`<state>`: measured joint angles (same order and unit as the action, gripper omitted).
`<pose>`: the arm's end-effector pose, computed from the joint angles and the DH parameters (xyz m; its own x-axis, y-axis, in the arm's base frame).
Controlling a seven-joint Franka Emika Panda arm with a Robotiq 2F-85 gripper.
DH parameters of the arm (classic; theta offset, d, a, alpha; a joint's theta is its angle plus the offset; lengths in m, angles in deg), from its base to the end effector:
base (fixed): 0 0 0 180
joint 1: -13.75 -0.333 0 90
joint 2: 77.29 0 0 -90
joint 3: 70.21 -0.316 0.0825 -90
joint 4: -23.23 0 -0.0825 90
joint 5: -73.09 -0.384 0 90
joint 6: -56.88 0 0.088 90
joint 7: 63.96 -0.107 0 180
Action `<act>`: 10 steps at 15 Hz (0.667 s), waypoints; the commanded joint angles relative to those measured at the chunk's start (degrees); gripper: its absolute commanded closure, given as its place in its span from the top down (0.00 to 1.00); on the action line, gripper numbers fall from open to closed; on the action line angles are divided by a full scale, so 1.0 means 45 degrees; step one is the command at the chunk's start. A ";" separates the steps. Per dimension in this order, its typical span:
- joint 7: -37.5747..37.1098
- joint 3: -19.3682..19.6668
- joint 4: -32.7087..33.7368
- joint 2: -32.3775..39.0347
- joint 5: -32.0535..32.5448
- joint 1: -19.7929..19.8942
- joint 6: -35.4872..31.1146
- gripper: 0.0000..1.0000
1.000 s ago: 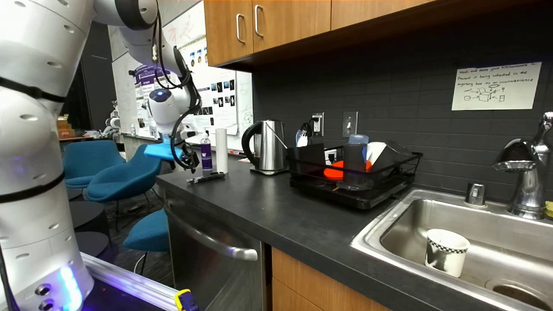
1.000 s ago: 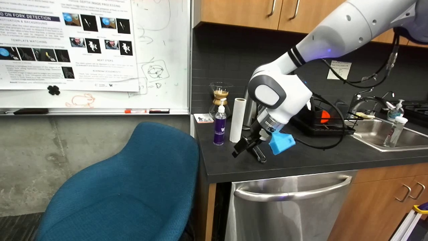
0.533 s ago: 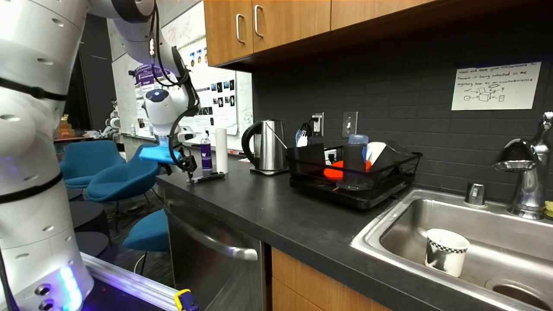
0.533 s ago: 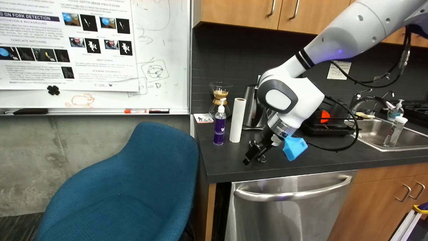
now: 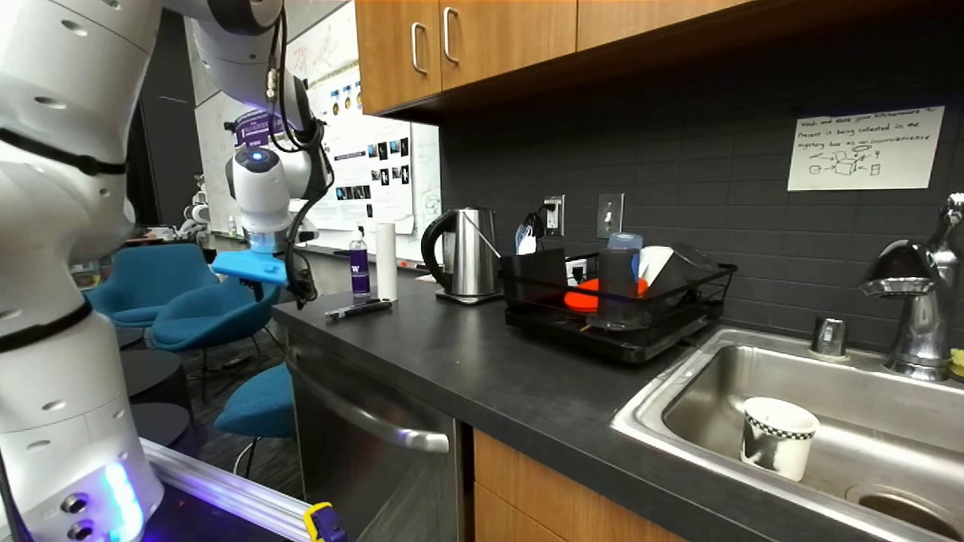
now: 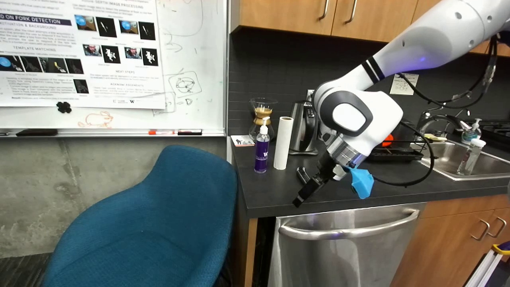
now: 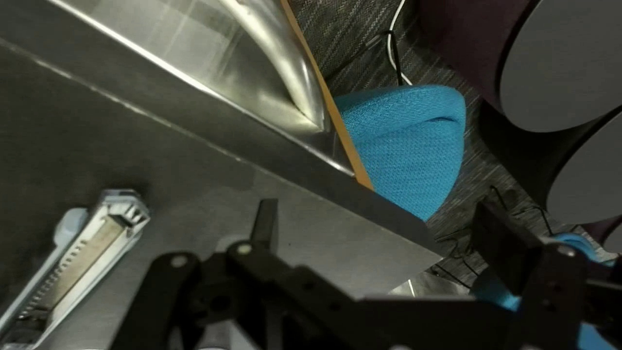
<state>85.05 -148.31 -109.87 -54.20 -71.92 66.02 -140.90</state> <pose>0.3881 0.1297 0.2678 0.8644 0.2573 0.4320 0.3754 -0.9019 -0.2139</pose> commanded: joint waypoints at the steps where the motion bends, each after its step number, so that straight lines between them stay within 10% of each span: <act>1: 0.0000 -0.1593 -0.0733 -0.0111 -0.0022 0.1631 -0.0087 1.00; 10: 0.0002 -0.5471 -0.1721 0.0240 0.0423 0.5087 -0.0086 1.00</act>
<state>85.06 -166.15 -116.61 -54.24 -71.94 83.31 -140.90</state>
